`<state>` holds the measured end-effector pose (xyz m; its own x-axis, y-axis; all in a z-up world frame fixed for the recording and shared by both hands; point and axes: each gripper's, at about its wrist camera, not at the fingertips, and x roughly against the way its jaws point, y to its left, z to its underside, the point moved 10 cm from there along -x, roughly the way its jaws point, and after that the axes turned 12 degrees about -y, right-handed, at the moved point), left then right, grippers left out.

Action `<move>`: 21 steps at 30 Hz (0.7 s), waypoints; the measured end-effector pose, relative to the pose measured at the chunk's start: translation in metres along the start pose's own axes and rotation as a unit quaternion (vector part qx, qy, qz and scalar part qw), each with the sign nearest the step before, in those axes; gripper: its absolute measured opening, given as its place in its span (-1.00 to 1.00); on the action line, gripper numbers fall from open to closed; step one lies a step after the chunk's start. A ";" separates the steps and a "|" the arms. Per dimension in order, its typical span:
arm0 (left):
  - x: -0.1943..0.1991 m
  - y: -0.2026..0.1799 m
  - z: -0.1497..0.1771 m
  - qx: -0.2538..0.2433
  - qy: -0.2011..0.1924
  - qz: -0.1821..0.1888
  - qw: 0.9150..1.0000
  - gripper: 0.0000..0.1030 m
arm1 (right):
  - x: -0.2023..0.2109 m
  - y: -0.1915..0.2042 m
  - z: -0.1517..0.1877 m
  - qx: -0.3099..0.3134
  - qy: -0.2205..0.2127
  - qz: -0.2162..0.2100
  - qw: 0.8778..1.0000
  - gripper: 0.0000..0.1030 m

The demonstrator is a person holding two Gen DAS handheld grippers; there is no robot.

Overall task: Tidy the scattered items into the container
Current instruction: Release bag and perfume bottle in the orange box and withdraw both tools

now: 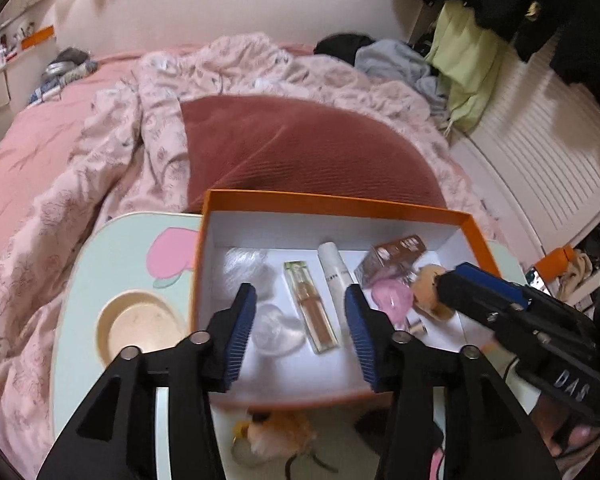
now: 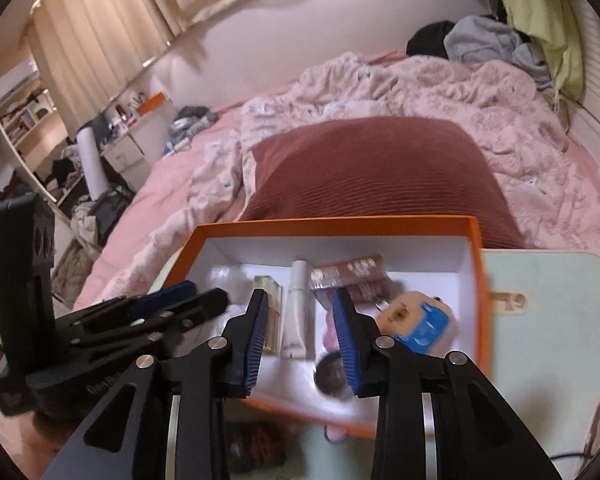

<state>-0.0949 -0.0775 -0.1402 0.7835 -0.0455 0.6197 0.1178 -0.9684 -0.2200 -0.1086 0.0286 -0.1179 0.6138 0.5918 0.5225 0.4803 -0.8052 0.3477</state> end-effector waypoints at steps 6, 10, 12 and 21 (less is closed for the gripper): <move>0.057 -0.003 0.029 -0.017 -0.041 -0.005 0.999 0.30 | 0.053 0.005 0.042 0.046 0.001 0.026 0.999 -0.27; 0.087 -0.010 0.076 -0.022 -0.036 0.001 0.999 0.34 | 0.072 0.002 0.088 0.072 0.022 0.058 0.995 -0.22; 0.093 -0.013 0.097 -0.023 -0.027 -0.002 0.999 0.34 | 0.071 0.000 0.105 0.085 0.037 0.077 0.993 -0.21; 0.070 0.007 0.134 -0.031 -0.005 -0.089 0.996 0.39 | 0.062 -0.012 0.134 0.092 0.073 0.107 0.987 -0.07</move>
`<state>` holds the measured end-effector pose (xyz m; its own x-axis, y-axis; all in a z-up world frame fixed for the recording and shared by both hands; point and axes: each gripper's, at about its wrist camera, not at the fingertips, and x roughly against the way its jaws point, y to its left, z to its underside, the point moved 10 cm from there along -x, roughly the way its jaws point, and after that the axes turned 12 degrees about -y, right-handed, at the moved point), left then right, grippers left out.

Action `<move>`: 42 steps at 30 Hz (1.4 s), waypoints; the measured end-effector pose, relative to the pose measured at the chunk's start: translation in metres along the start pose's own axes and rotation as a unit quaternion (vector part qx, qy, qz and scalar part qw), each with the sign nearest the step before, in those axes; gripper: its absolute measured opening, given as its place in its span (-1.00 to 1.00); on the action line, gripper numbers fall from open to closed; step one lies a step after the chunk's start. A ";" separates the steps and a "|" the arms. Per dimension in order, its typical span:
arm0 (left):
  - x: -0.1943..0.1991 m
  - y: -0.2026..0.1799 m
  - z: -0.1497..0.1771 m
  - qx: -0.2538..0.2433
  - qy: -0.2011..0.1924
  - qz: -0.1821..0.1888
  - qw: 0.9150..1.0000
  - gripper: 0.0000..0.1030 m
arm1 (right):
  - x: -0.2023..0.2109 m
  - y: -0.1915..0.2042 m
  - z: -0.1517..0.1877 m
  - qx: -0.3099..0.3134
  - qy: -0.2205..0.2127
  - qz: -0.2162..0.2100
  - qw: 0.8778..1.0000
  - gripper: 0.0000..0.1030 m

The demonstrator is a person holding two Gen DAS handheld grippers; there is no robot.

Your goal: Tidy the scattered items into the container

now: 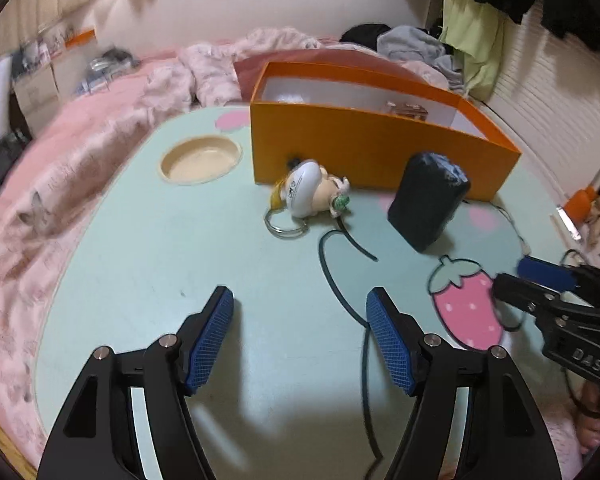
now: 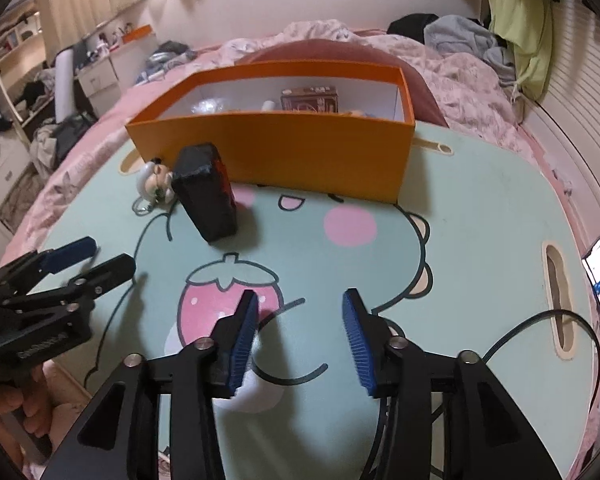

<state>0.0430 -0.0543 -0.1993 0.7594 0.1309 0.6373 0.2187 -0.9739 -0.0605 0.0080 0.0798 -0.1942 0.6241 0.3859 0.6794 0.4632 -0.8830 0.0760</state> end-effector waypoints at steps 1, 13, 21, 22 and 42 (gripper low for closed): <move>-0.001 -0.001 0.002 -0.007 -0.001 -0.006 1.000 0.54 | 0.001 0.000 0.001 0.001 -0.003 0.003 1.000 -0.02; -0.005 -0.007 0.010 -0.023 -0.011 -0.003 1.000 0.99 | -0.005 0.004 0.006 0.026 0.001 0.019 0.999 0.80; -0.003 -0.007 0.011 -0.022 -0.012 -0.003 1.000 0.99 | -0.010 -0.004 0.008 0.017 0.010 0.033 0.999 0.99; -0.003 -0.007 0.011 -0.022 -0.012 -0.003 1.000 0.99 | -0.010 -0.004 0.008 0.017 0.010 0.033 0.999 0.99; -0.003 -0.006 0.011 -0.021 -0.012 -0.003 1.000 0.99 | -0.011 -0.003 0.007 0.017 0.011 0.034 0.999 1.00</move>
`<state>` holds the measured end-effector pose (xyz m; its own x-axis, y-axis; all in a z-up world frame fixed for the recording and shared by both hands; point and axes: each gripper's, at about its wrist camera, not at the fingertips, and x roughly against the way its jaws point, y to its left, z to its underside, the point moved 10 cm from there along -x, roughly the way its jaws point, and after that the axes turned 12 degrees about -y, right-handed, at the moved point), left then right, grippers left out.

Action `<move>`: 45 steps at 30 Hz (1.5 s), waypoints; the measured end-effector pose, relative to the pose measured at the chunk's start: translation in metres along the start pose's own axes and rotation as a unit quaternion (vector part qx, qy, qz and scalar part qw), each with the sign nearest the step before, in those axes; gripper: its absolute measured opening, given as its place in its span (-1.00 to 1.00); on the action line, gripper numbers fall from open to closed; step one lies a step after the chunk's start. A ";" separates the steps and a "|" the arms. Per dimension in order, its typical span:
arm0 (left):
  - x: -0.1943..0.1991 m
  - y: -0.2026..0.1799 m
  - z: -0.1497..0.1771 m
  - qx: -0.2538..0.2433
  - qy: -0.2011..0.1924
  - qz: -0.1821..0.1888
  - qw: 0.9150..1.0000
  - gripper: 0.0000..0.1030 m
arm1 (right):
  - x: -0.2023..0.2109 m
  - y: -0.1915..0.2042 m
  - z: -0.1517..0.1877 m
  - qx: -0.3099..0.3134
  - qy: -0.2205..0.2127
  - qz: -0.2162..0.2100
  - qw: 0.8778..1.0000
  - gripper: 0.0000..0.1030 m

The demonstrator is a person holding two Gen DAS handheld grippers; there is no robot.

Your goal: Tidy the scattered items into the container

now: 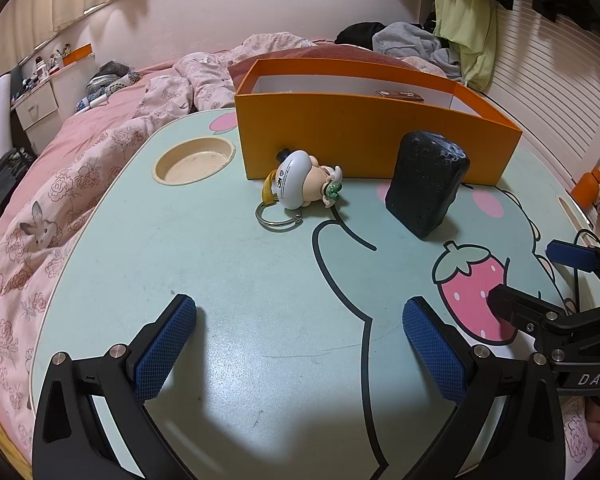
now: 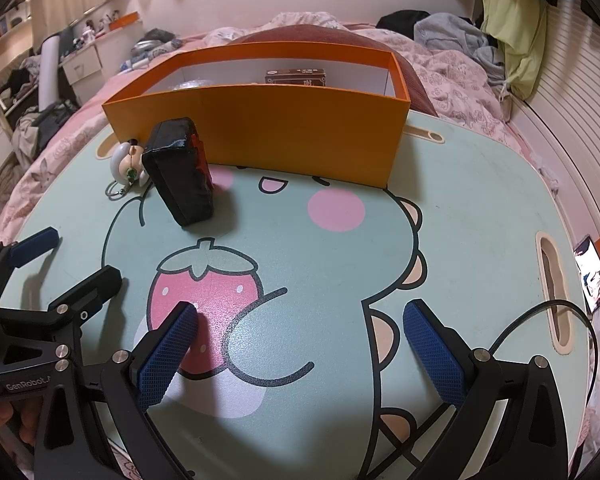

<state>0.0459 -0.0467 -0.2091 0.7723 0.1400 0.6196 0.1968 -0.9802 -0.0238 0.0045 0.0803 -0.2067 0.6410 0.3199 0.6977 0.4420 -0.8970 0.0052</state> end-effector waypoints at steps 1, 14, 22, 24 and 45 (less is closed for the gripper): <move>0.000 0.000 0.000 0.000 0.000 0.000 1.000 0.99 | 0.000 0.000 0.000 0.000 0.000 0.000 1.000 1.00; 0.003 0.006 -0.001 0.017 -0.010 0.004 1.000 0.99 | 0.017 0.017 -0.028 0.001 -0.048 -0.064 0.997 0.59; 0.004 0.009 -0.003 0.027 -0.015 0.008 0.999 0.99 | -0.006 0.066 -0.068 0.044 -0.046 -0.110 0.992 0.43; 0.005 0.010 -0.004 0.034 -0.018 0.014 0.999 0.99 | -0.021 0.073 -0.071 0.048 -0.034 -0.113 0.992 0.22; -0.034 0.002 -0.051 0.028 0.000 -0.017 0.999 0.81 | 0.010 -0.014 -0.029 -0.148 -0.053 -0.149 0.976 -0.48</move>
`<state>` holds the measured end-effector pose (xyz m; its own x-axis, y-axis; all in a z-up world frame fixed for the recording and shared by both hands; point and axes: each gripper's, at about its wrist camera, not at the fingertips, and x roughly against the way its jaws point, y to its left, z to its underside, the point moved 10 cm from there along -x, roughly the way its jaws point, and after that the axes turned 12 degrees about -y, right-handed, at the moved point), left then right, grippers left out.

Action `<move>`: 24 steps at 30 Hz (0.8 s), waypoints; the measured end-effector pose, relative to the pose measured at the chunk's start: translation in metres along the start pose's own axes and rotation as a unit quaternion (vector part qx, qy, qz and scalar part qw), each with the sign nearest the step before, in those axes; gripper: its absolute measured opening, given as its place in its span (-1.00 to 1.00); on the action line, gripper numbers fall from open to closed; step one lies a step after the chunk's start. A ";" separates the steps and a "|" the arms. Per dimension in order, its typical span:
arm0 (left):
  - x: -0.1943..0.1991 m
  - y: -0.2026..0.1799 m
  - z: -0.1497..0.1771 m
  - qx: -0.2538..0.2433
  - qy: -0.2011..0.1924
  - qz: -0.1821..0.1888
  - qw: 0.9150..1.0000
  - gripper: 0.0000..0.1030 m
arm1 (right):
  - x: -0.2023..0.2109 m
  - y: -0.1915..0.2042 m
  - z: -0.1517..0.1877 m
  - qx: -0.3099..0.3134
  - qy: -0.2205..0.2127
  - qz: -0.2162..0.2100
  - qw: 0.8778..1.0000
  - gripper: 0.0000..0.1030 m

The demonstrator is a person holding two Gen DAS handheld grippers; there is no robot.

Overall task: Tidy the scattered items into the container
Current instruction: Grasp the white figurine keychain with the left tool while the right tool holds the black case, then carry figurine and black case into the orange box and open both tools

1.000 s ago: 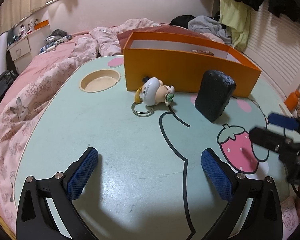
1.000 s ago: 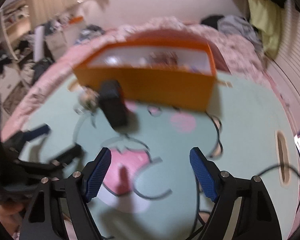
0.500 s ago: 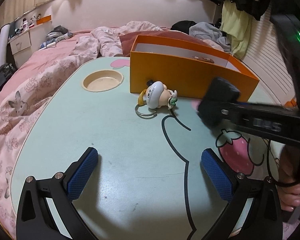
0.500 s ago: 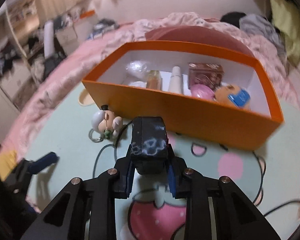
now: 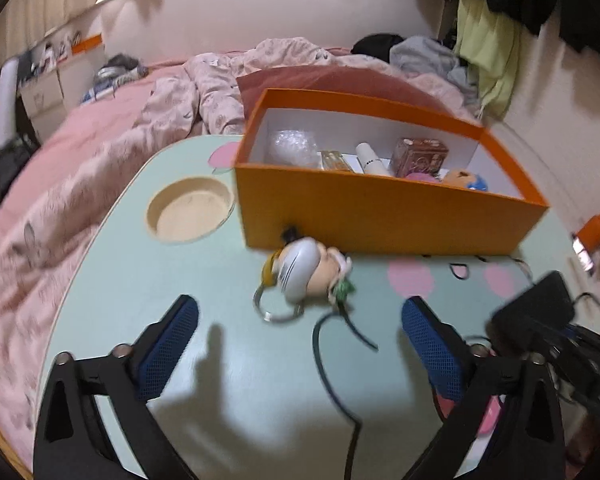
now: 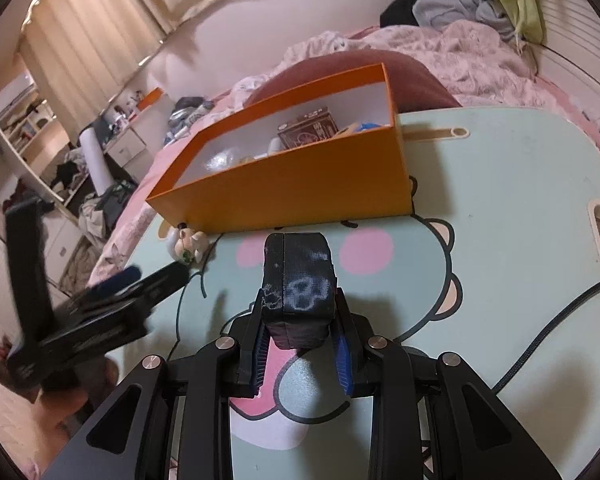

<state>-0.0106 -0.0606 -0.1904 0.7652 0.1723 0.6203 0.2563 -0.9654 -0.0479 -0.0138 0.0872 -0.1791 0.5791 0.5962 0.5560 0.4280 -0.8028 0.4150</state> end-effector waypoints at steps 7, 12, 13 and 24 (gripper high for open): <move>-0.018 0.008 -0.002 0.012 0.008 -0.014 1.000 0.01 | -0.001 0.001 0.003 -0.003 0.003 -0.002 1.000 -0.48; -0.010 0.016 -0.002 0.033 -0.008 0.020 0.999 -0.23 | -0.001 0.002 0.004 -0.007 0.000 -0.002 1.000 -0.48; -0.004 0.017 -0.004 0.039 -0.020 0.027 0.999 -0.23 | 0.000 0.003 0.004 -0.008 -0.001 -0.002 1.000 -0.48; 0.062 0.003 -0.044 0.027 -0.121 0.059 0.990 -0.25 | 0.000 0.002 0.002 -0.002 -0.005 0.004 1.000 -0.48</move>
<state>0.0115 -0.0613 -0.1172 0.9095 0.1071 0.4017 0.1826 -0.9710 -0.1546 -0.0110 0.0855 -0.1799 0.5900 0.5892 0.5521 0.4207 -0.8079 0.4126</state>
